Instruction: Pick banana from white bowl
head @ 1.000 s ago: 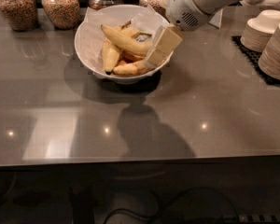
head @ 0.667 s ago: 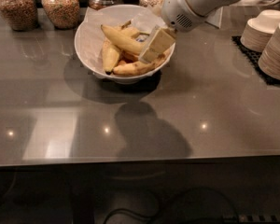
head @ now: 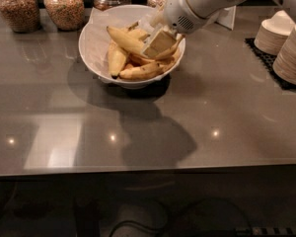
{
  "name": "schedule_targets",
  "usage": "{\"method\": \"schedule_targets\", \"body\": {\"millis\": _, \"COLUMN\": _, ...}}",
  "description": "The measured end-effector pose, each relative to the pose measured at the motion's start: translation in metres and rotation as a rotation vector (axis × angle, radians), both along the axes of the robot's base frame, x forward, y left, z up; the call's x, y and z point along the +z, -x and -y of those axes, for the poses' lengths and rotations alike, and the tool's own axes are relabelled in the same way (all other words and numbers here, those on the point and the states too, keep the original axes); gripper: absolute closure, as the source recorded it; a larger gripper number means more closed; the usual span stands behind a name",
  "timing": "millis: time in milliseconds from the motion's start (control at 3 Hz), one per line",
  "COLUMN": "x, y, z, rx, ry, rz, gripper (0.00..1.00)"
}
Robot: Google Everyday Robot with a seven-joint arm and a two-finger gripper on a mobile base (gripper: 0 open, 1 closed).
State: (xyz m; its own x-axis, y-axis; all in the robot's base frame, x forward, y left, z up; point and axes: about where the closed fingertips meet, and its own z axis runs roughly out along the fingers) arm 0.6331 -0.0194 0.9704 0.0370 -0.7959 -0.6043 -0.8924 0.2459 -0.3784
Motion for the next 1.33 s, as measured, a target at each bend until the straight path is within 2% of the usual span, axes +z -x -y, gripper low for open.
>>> {"method": "schedule_targets", "body": {"millis": 333, "x": -0.008, "y": -0.011, "z": -0.006, "rx": 0.001, "ry": -0.008, "rz": -0.013, "gripper": 0.31}}
{"method": "schedule_targets", "body": {"millis": 667, "x": -0.019, "y": -0.019, "z": -0.010, "rx": 0.000, "ry": -0.014, "rz": -0.032, "gripper": 0.31}}
{"method": "schedule_targets", "body": {"millis": 1333, "x": -0.036, "y": -0.031, "z": -0.007, "rx": -0.024, "ry": -0.018, "rz": -0.070, "gripper": 0.38}}
